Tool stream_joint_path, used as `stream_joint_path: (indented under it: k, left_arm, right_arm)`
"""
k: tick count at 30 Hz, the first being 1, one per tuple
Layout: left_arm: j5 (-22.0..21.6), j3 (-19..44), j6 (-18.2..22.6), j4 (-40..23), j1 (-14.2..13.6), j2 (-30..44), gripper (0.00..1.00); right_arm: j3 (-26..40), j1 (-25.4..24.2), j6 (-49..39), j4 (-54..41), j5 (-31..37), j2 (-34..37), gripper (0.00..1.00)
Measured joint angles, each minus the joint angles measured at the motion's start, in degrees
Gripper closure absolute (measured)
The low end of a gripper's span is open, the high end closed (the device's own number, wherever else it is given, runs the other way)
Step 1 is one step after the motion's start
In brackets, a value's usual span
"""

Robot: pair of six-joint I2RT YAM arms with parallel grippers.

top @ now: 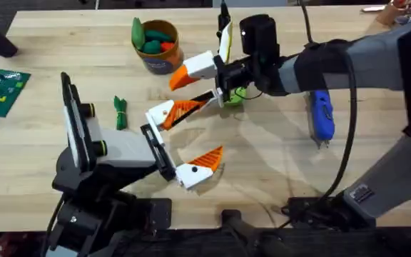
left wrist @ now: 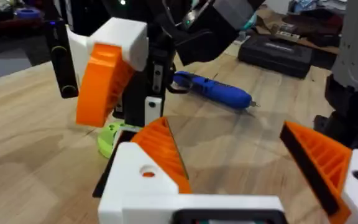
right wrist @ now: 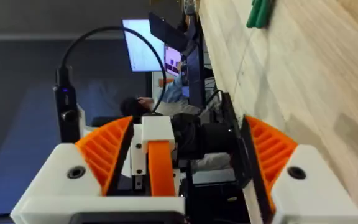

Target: Pick up the gripper from the table and insert it into the empty holder that is missing its gripper. Then pick up a screw, insert it into the mounting hole, and use the screwdriver to tighten it. Finally, clean up the table by picking up the vegetable and placing it into the bucket.

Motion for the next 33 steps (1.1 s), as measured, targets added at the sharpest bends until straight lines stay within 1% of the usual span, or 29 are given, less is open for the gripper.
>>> stream_joint_path:
  k: [5, 10, 14, 17, 20, 23, 27, 30, 33]
  left_arm:
    - [0.5, 0.0, 0.0, 0.0, 0.0, 0.0, 0.014]
    - [0.6, 0.0, 0.0, 0.0, 0.0, 0.0, 0.014]
    - [0.6, 0.0, 0.0, 0.0, 0.0, 0.0, 0.015]
    - [0.6, 0.0, 0.0, 0.0, 0.0, 0.0, 0.014]
    - [0.6, 0.0, 0.0, 0.0, 0.0, 0.0, 0.014]
    - [0.6, 0.0, 0.0, 0.0, 0.0, 0.0, 0.015]
    - [0.6, 0.0, 0.0, 0.0, 0.0, 0.0, 0.015]
    - [0.6, 0.0, 0.0, 0.0, 0.0, 0.0, 0.014]
    - [0.6, 0.0, 0.0, 0.0, 0.0, 0.0, 0.014]
  right_arm:
    - [0.0, -0.6, 0.6, 0.0, -2.1, 0.0, 0.008]
    - [0.0, -1.2, 0.8, 0.0, -6.4, 0.0, 0.008]
    - [-0.3, -1.4, 0.9, 0.1, -8.6, 0.0, 0.008]
    - [-2.0, -1.5, 0.8, 0.1, -9.4, -0.3, 0.008]
    - [-5.1, -2.3, 0.7, -0.2, -9.7, -1.8, 0.008]
    - [-7.8, -4.4, -0.1, -0.3, -9.9, -4.7, 0.008]
    - [-8.4, -6.7, -1.3, 0.3, -9.9, -7.6, 0.007]
    - [-8.4, -6.4, -2.0, 0.3, -9.9, -7.9, 0.007]
    - [-8.4, -5.0, -3.0, 0.5, -9.8, -7.9, 0.007]
